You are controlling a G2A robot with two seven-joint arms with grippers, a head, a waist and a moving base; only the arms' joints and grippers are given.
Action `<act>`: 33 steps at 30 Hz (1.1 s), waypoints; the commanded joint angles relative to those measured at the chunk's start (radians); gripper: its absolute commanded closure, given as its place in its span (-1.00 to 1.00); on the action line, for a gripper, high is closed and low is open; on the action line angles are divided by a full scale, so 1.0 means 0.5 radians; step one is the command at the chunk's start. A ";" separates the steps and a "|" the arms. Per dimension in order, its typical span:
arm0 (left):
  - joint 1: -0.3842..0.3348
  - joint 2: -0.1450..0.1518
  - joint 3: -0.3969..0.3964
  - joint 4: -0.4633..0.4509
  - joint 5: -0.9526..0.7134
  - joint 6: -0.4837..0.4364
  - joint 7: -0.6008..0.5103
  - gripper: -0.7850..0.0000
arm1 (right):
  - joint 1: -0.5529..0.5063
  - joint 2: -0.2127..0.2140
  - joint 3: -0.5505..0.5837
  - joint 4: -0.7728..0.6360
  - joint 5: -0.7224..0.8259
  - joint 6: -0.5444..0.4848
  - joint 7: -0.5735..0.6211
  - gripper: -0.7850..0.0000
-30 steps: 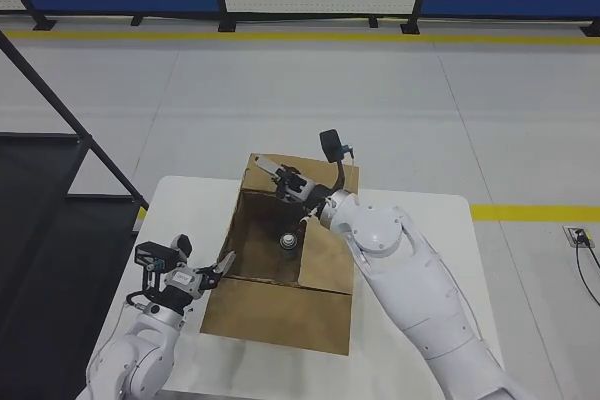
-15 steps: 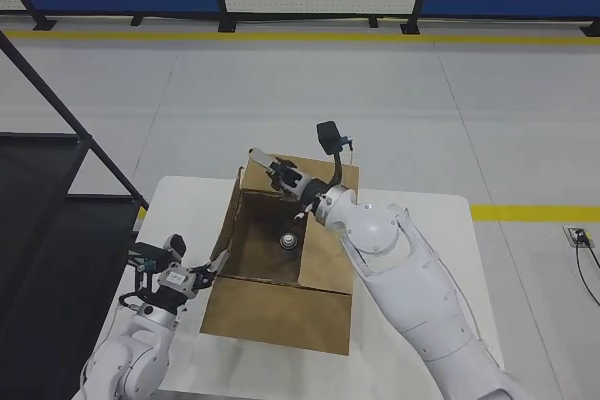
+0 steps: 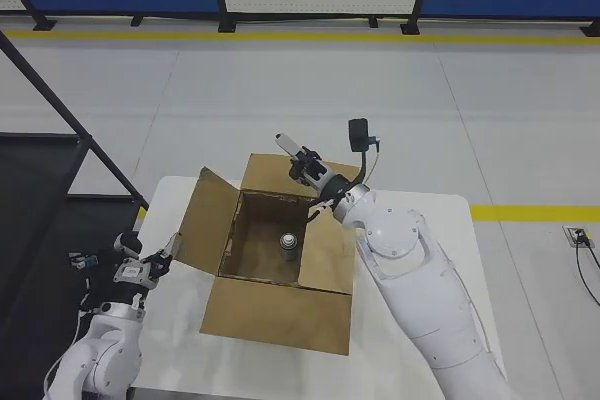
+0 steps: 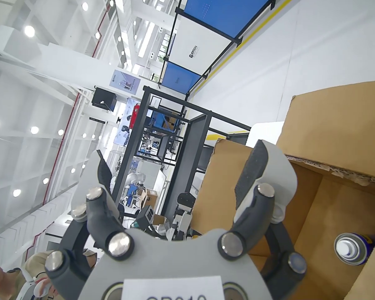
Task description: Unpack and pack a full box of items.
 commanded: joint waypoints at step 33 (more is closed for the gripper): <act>0.010 0.007 0.253 -0.076 0.792 -0.295 0.024 -1.00 | -0.106 0.067 0.044 -0.027 -0.115 0.153 0.458 -1.00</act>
